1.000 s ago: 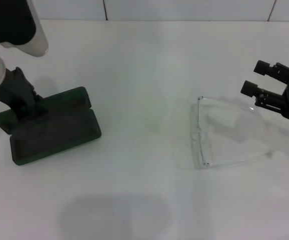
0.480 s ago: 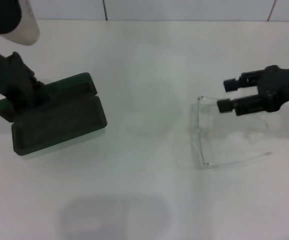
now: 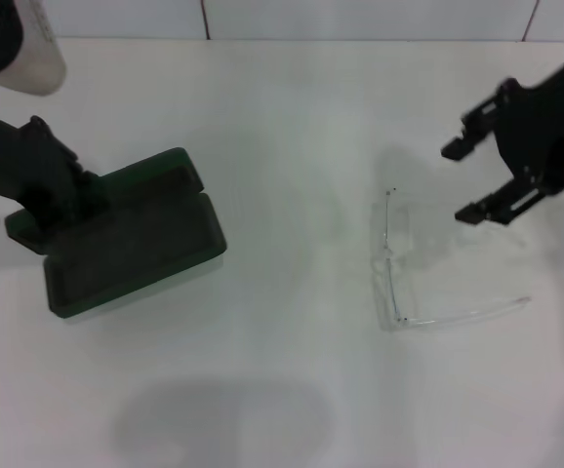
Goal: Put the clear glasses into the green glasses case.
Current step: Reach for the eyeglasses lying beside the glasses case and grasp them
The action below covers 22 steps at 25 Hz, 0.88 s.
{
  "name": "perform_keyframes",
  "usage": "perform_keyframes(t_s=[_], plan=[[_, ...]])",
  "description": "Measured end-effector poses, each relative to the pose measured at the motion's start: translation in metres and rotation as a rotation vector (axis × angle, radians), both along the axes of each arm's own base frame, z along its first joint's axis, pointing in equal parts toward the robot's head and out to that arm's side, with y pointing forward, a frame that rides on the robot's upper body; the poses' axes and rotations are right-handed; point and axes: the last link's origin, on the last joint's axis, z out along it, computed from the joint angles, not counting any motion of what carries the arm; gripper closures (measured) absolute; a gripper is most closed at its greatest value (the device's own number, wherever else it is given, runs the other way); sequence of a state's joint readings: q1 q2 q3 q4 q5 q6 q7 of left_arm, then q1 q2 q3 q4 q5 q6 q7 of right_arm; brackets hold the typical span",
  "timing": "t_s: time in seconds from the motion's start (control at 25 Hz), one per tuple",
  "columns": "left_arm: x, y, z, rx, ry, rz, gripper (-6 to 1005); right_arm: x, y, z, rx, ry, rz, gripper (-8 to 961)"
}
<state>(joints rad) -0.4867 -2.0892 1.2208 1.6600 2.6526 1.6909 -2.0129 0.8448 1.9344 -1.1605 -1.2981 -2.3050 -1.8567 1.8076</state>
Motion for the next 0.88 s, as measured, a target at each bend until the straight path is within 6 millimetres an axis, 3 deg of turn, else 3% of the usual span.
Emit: perform_keyframes(t_s=[0.2, 0.36, 0.68, 0.88], plan=[[0.008, 0.001, 0.005, 0.017, -0.133, 0.003, 805, -0.04, 0.009, -0.009, -0.052, -0.122, 0.295, 328], [0.016, 0.0, 0.004, 0.008, -0.227, -0.016, 805, -0.055, 0.009, -0.025, -0.108, -0.197, 0.509, 375], [0.006, 0.001, -0.003, 0.025, -0.264, 0.03, 805, -0.041, 0.008, -0.072, -0.249, -0.38, 0.852, 422], [-0.007, 0.006, -0.003, 0.084, -0.263, 0.047, 804, -0.03, 0.007, -0.086, -0.319, -0.418, 0.944, 443]])
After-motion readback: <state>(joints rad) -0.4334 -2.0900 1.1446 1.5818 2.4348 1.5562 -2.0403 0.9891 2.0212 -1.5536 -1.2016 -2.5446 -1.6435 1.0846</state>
